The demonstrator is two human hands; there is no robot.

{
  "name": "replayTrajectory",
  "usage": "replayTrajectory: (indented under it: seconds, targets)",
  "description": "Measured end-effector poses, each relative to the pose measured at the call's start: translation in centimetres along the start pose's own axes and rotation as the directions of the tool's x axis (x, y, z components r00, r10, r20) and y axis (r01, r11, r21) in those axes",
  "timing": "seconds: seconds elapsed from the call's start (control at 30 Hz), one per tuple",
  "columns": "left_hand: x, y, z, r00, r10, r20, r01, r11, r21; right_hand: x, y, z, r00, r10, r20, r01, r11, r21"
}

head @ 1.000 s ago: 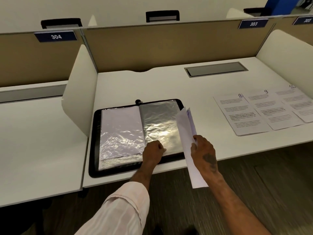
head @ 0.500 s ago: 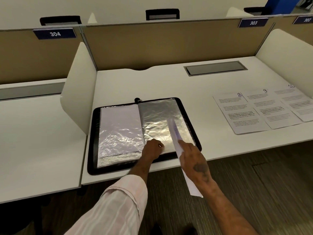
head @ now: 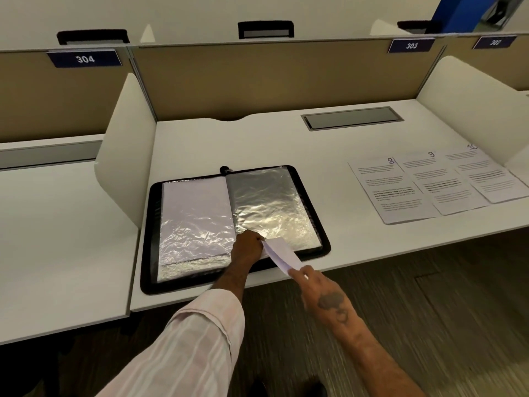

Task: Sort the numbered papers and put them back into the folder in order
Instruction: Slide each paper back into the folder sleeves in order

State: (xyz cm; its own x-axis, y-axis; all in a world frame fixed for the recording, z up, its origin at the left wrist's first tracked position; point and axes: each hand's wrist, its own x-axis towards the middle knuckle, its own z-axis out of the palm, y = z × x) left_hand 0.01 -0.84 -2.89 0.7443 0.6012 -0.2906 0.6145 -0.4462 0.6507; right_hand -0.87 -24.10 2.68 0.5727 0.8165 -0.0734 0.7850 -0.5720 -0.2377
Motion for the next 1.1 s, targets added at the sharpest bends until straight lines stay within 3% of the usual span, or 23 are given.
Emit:
replayTrajectory:
  seconds: [0.3,0.43,0.53,0.73,0.87,1.0,1.1]
  targets:
    - [-0.7,0.0,-0.4,0.999,0.008,-0.036,-0.01,0.999,-0.038,0.1,0.1,-0.9,0.981,-0.074,0.179,0.112,0.971,-0.213]
    - [-1.1,-0.1,-0.6,0.998,0.051,-0.042,-0.052,0.998,-0.024,0.9,-0.5,-0.9,0.974,-0.035,0.223,0.107,0.942,-0.319]
    - [-1.8,-0.3,-0.7,0.987,0.145,-0.069,-0.142,0.989,0.046,1.5,-0.2,0.1,0.991,0.053,0.125,-0.003,0.929,-0.37]
    - [-3.4,-0.6,-0.7,0.946,0.296,-0.132,-0.251,0.927,0.28,3.3,-2.2,-0.8,0.989,0.118,0.087,-0.073,0.912,-0.404]
    - [-4.1,-0.4,-1.0,0.922,0.362,-0.14,-0.299,0.893,0.336,4.7,-3.3,-0.1,0.996,0.078,0.053,-0.054,0.93,-0.363]
    - [-4.5,-0.4,-1.2,0.914,0.383,-0.131,-0.311,0.872,0.378,5.6,-3.1,0.0,0.987,0.156,0.03,-0.149,0.973,-0.177]
    - [-4.7,-0.1,-1.4,0.901,0.4,-0.166,-0.318,0.871,0.374,6.3,-2.6,-0.4,0.961,0.236,0.147,-0.238,0.971,-0.001]
